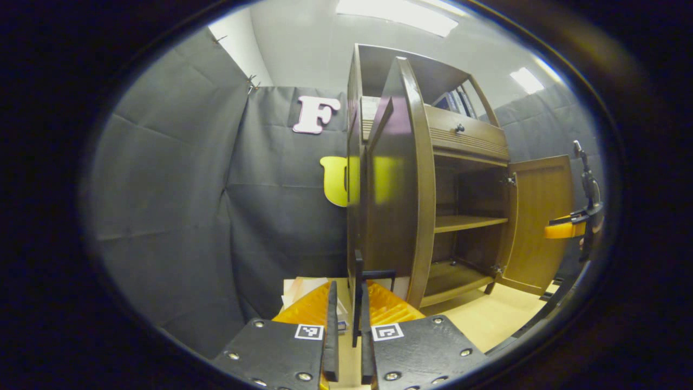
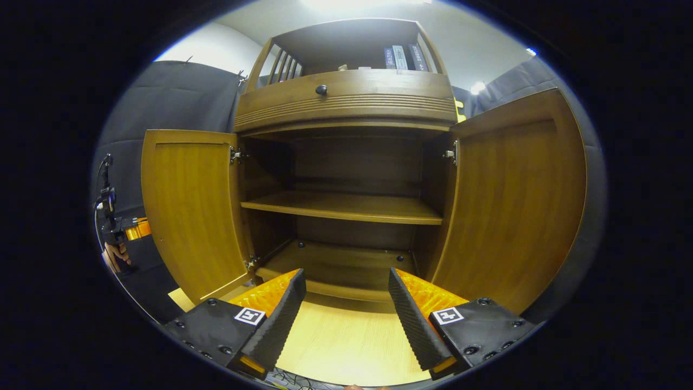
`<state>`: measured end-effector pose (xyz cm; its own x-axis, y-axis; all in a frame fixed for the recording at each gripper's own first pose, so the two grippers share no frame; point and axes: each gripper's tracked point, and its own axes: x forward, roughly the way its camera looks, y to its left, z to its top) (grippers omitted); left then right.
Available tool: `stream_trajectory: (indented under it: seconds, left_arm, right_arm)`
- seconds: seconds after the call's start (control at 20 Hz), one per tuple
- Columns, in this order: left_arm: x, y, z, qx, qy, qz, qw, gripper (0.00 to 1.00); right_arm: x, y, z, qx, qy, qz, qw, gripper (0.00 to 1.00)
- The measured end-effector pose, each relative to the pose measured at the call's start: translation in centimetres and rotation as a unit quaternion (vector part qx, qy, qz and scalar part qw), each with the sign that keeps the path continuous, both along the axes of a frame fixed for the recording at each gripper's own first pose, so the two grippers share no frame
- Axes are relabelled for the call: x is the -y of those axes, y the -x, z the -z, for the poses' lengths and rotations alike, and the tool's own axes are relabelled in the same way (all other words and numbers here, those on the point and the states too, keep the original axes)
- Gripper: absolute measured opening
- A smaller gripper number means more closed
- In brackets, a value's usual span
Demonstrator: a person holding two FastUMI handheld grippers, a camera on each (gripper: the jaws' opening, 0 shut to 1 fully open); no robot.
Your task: Open the right door of the double-door shoe cabinet with the right hand, and open the left door with the left hand.
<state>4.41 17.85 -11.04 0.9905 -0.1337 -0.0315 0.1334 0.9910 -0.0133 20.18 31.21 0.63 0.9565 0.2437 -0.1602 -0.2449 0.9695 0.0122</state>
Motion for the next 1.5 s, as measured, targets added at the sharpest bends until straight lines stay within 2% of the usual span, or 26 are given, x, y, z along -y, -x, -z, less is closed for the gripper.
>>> stream_trajectory:
  seconds: [0.25,0.45,0.65,0.7,0.75,0.85,1.1,1.2,1.4,1.5]
  left_arm:
    - [-0.5,2.4,-1.0,-0.005,0.016,-0.018,1.0,0.19]
    - [-0.6,5.6,-4.3,0.008,0.023,-0.049,0.999,0.19]
    - [1.3,9.2,-7.9,0.023,0.033,-0.075,0.996,0.19]
    - [1.8,9.9,-8.6,0.024,0.036,-0.087,0.995,0.17]
    - [2.5,10.5,-9.2,0.024,0.04,-0.095,0.994,0.19]
    - [4.5,11.4,-10.5,0.028,0.057,-0.102,0.993,0.16]
    - [8.5,12.3,-15.5,0.084,0.08,-0.091,0.989,0.53]
    - [10.6,11.6,-15.5,0.082,0.088,-0.077,0.99,0.68]
    - [13.3,10.9,-15.3,0.071,0.068,-0.093,0.991,0.98]
    - [15.3,10.3,-15.1,0.064,0.06,-0.099,0.991,0.98]
  right_arm:
    - [1.8,0.0,-0.6,0.012,-0.013,0.025,1.0,0.93]
    - [3.4,0.0,-0.8,0.016,-0.012,0.032,0.999,0.93]
    - [5.1,0.2,-1.4,0.014,-0.011,0.044,0.999,0.93]
    - [5.9,0.5,-1.5,0.012,0.002,0.055,0.998,0.96]
    - [6.6,0.9,-1.8,0.011,0.015,0.064,0.998,0.93]
    - [7.0,1.8,-2.6,0.013,0.015,0.062,0.998,0.94]
    - [7.2,2.2,-4.0,0.016,-0.02,0.037,0.999,0.97]
    - [7.1,2.2,-4.6,0.027,-0.019,0.024,0.999,0.97]
    - [7.4,2.8,-5.0,0.037,-0.028,-0.004,0.999,0.97]
    - [7.4,3.3,-5.4,0.041,-0.051,-0.024,0.998,0.97]
